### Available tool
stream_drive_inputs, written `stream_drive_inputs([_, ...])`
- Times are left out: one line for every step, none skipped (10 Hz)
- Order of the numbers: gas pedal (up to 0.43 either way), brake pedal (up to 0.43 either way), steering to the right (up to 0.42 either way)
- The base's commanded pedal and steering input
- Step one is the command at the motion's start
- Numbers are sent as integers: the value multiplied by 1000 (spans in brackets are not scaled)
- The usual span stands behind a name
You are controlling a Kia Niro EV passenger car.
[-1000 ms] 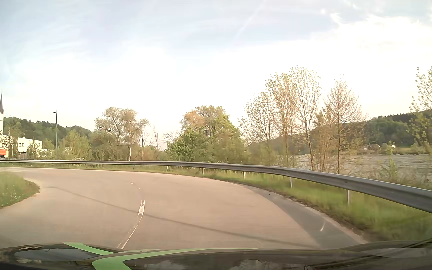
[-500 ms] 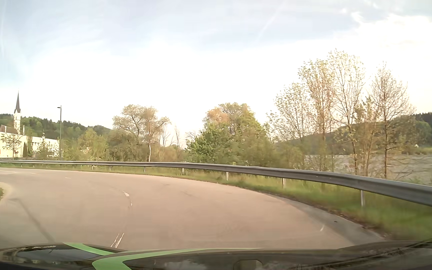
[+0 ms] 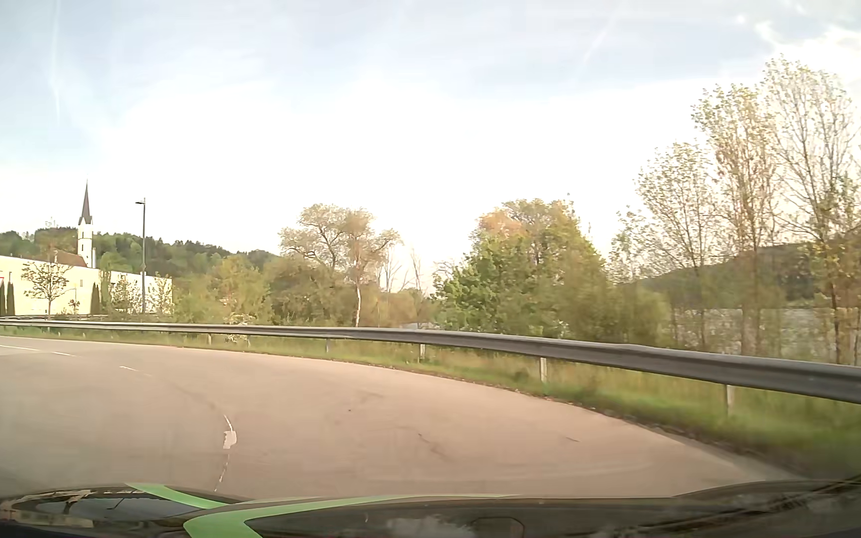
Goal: Follow the waypoints while adhering to traffic rules and regulations
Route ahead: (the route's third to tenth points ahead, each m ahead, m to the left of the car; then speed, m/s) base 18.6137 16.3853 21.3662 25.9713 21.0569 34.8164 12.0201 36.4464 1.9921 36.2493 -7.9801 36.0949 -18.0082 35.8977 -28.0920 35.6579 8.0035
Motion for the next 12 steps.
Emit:
stream_drive_inputs([87, 0, -176])
stream_drive_inputs([79, 0, -184])
stream_drive_inputs([79, 0, -193])
stream_drive_inputs([67, 0, -205])
stream_drive_inputs([67, 0, -217])
stream_drive_inputs([59, 0, -232])
stream_drive_inputs([47, 0, -242])
stream_drive_inputs([47, 0, -250])
stream_drive_inputs([47, 0, -258])
stream_drive_inputs([47, 0, -266])
stream_drive_inputs([47, 0, -270])
stream_drive_inputs([47, 0, -274])
